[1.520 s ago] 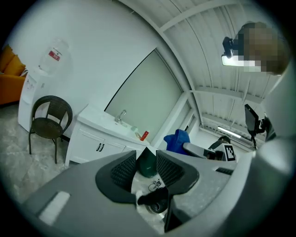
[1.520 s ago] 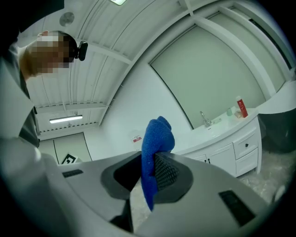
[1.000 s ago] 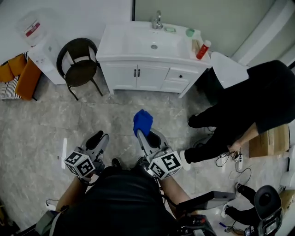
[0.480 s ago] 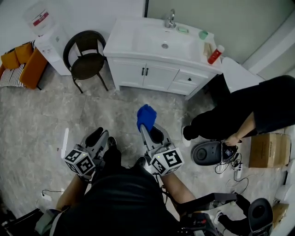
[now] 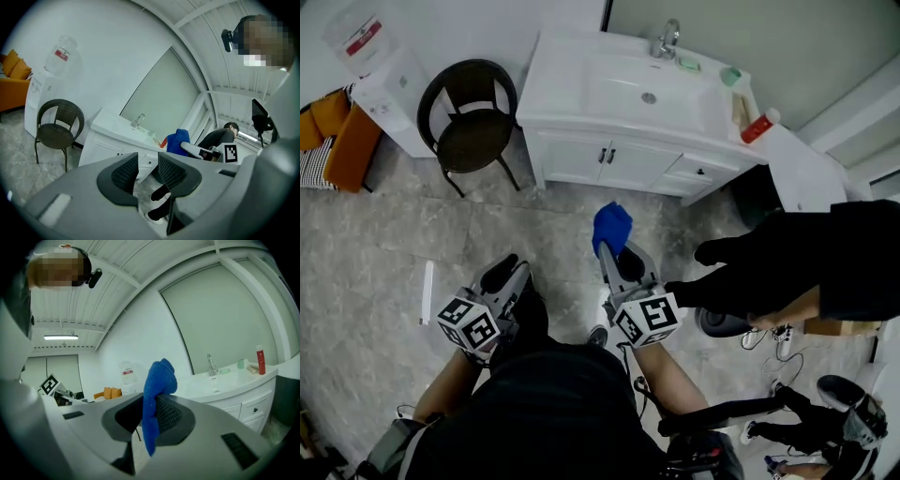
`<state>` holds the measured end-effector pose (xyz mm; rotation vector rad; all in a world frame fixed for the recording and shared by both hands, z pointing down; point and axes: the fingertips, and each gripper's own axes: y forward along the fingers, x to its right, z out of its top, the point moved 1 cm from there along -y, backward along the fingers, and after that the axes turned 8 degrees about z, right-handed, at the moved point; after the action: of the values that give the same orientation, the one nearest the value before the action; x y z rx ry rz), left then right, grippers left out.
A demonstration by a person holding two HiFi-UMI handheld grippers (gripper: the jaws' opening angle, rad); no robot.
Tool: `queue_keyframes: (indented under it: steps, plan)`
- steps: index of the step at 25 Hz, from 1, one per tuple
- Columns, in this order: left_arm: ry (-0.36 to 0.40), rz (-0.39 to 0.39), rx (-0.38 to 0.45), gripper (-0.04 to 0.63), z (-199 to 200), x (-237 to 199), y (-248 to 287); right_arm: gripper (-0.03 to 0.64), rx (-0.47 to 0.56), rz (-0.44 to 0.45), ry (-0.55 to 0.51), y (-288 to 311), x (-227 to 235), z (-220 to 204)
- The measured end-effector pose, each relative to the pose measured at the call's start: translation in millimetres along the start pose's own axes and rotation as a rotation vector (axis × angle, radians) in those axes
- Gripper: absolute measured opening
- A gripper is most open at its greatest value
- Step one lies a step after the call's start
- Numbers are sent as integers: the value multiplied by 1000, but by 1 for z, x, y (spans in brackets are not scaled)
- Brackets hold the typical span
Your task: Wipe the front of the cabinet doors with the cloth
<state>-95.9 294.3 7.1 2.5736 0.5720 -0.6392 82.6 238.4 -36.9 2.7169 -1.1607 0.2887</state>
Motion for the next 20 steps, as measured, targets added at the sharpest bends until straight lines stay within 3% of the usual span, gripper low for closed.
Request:
queue_keyframes:
  steps: [10, 14, 20]
  plan:
    - [11, -93, -56, 132, 98, -106, 80, 58, -71, -129, -19, 145, 28, -5]
    - [11, -109, -98, 132, 105, -138, 104, 58, -90, -154, -15, 187, 46, -26]
    - [10, -47, -172, 132, 91, -176, 143, 58, -153, -138, -2, 249, 94, -89]
